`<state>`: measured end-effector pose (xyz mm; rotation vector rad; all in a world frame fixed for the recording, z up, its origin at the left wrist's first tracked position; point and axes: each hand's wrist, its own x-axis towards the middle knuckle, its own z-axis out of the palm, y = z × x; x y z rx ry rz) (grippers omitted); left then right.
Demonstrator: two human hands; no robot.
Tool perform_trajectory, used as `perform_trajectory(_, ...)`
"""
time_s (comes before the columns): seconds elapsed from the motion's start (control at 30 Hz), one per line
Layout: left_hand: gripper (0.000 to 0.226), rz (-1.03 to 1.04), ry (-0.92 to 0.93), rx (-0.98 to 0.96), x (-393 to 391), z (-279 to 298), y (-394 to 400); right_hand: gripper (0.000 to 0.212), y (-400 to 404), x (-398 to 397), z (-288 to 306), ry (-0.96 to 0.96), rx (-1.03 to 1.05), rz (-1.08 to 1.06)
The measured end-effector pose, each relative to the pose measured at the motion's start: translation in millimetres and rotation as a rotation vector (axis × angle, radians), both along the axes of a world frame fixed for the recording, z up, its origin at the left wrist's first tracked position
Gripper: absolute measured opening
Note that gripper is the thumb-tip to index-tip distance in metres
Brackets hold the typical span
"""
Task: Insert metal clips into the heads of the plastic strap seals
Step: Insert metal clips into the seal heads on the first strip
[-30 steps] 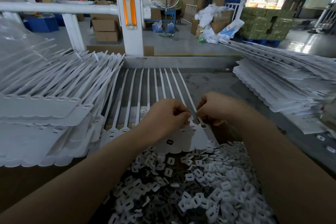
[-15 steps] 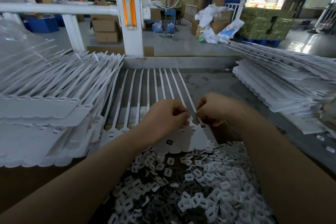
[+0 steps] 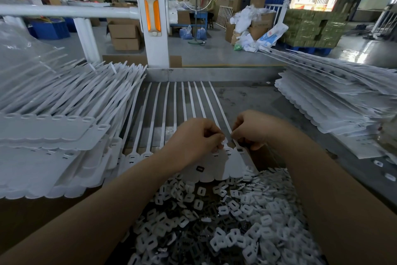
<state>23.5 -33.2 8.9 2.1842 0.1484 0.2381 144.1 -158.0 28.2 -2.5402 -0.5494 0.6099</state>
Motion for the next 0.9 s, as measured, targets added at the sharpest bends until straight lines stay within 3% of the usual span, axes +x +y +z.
perform_trajectory(0.9,0.018,0.003,0.002,0.011,3.8,-4.2,2.4,0.019,0.4,-2.1,2.2,0.018,-0.009,-0.002)
